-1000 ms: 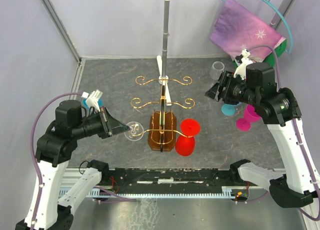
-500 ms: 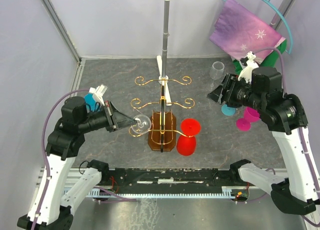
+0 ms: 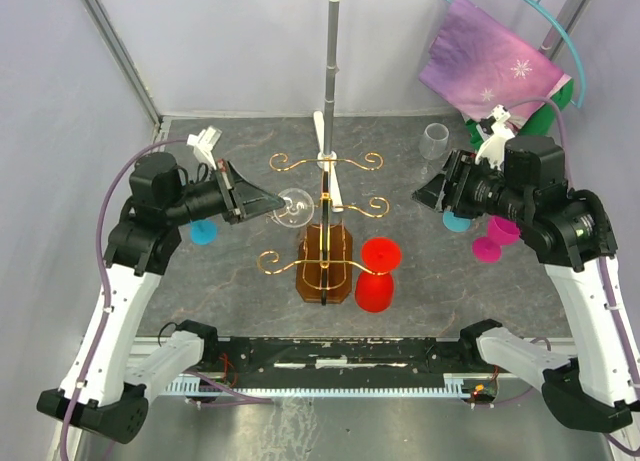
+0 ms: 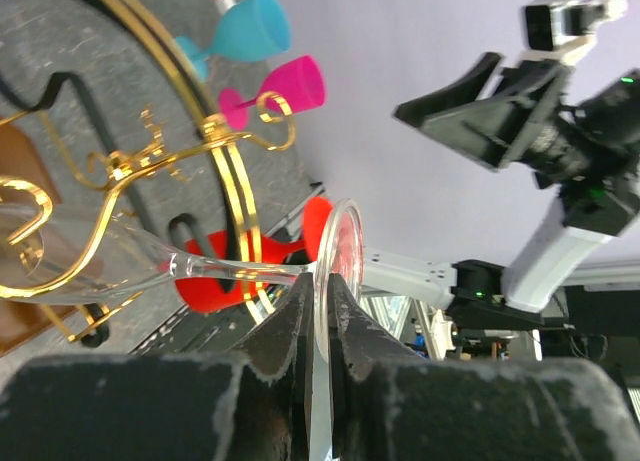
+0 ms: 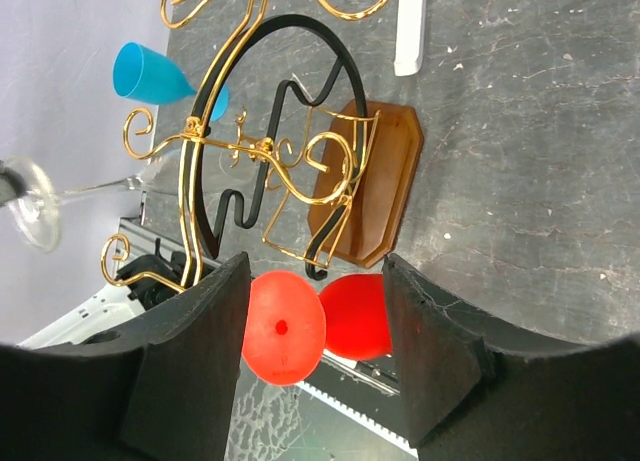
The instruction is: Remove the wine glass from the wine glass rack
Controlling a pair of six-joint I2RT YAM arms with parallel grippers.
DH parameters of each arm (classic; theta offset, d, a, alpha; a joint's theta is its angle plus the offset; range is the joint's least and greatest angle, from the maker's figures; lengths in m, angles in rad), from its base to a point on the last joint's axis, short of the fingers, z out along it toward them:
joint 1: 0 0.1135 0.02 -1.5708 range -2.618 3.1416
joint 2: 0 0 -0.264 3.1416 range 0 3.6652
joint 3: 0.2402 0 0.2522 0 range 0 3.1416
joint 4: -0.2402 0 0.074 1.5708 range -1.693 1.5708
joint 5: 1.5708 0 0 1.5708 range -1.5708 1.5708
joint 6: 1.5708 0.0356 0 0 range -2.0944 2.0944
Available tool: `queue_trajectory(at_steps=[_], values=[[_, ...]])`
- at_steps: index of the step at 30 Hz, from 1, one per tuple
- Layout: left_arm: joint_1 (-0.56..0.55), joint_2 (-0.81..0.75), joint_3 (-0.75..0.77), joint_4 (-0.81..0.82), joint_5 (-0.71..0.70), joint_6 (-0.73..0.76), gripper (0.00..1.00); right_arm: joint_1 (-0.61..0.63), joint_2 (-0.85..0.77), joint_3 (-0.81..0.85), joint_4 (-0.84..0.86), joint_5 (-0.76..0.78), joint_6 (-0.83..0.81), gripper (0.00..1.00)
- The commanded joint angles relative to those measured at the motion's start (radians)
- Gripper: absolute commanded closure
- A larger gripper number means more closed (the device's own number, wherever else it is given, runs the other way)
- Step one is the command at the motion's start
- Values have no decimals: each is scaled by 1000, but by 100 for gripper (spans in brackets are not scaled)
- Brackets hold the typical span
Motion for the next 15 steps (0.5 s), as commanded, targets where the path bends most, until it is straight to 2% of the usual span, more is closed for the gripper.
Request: queue_trajectory(at_steps=[1, 4, 6, 9, 11, 15], values=[[-1, 24, 144, 133, 131, -95, 97, 4, 25, 16, 28, -87, 11, 37], [-1, 43, 229, 104, 195, -87, 97, 5, 72, 22, 17, -169, 47, 35], [-1, 48, 265, 103, 236, -88, 97, 5, 95, 11, 52, -251, 128, 33], [-1, 41, 292, 139, 286, -115, 97, 5, 114, -36, 140, -379, 332, 28], [-1, 32, 296, 174, 314, -134, 97, 7, 116, -102, 264, -488, 507, 26], [-1, 14, 303, 228, 350, -140, 97, 25, 103, -213, 522, -601, 847, 18]])
